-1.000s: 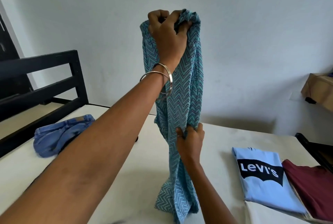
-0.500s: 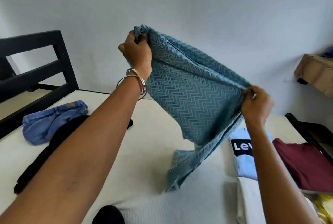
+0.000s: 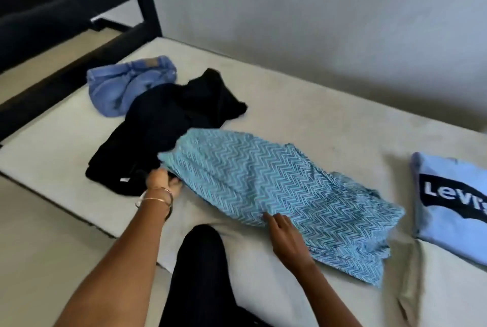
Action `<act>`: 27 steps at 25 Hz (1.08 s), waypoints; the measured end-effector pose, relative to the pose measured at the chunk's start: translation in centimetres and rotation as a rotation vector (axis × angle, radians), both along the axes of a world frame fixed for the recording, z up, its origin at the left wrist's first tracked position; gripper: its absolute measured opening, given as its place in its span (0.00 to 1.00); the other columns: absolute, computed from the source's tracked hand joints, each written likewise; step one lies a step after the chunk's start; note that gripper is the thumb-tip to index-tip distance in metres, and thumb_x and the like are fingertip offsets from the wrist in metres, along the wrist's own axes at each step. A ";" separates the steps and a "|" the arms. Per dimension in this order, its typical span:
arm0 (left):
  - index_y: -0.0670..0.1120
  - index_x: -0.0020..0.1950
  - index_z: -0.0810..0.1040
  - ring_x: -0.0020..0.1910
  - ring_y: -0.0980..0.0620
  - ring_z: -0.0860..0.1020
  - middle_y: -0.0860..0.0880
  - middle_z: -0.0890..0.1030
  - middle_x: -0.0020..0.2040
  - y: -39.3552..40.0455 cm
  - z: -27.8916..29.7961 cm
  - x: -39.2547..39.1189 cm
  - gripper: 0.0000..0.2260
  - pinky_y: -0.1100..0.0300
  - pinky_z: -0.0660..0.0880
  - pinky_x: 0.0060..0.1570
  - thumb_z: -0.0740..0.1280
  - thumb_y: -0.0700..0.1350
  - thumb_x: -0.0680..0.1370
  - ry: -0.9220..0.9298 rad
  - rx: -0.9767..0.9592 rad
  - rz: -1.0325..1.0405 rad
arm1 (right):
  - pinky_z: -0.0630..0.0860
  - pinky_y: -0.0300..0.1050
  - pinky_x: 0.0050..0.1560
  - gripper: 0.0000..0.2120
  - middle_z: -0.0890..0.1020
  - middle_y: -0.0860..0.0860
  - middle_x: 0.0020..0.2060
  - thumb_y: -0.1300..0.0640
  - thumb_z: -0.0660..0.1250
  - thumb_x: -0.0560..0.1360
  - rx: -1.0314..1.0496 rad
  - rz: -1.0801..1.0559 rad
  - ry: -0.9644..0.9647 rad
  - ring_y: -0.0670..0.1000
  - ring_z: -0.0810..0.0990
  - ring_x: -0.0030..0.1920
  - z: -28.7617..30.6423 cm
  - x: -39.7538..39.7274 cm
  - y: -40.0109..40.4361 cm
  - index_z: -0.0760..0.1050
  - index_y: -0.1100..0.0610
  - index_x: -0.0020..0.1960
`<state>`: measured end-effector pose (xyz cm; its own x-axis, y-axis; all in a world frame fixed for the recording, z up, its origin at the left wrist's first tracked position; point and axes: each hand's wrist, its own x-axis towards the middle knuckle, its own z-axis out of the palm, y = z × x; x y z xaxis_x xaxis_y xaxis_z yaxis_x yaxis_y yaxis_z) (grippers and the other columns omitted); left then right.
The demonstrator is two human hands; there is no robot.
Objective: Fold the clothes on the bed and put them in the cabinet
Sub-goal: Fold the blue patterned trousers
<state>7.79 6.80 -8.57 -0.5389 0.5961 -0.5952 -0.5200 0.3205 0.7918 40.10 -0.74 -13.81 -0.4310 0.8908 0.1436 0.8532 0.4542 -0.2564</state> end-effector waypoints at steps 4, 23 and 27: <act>0.47 0.47 0.76 0.32 0.55 0.72 0.48 0.75 0.41 -4.1 -7.6 1.1 0.07 0.65 0.68 0.28 0.64 0.49 0.80 -0.138 -0.226 0.014 | 0.76 0.58 0.38 0.32 0.77 0.56 0.49 0.66 0.73 0.59 -0.134 0.004 -0.273 0.60 0.77 0.47 -5.5 -2.9 -1.4 0.74 0.57 0.62; 0.41 0.66 0.75 0.59 0.42 0.78 0.42 0.78 0.63 0.2 -7.8 -4.2 0.24 0.42 0.75 0.60 0.75 0.45 0.72 0.031 -0.096 0.187 | 0.73 0.57 0.45 0.31 0.74 0.54 0.51 0.70 0.70 0.58 -0.180 -0.237 -0.094 0.58 0.72 0.51 -6.2 -4.7 -2.4 0.73 0.53 0.59; 0.46 0.75 0.58 0.66 0.37 0.69 0.37 0.65 0.70 -3.3 -8.3 2.0 0.40 0.45 0.72 0.62 0.75 0.46 0.69 0.323 -0.569 0.112 | 0.69 0.49 0.45 0.08 0.79 0.56 0.45 0.64 0.68 0.72 -0.310 -0.508 0.307 0.61 0.76 0.48 -5.8 -1.6 -4.7 0.77 0.57 0.51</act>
<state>9.75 3.54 -16.92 -0.7832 0.1668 -0.5990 -0.3392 0.6927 0.6365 38.54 -5.42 -19.62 0.0722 0.9921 -0.1029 0.8092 -0.1186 -0.5754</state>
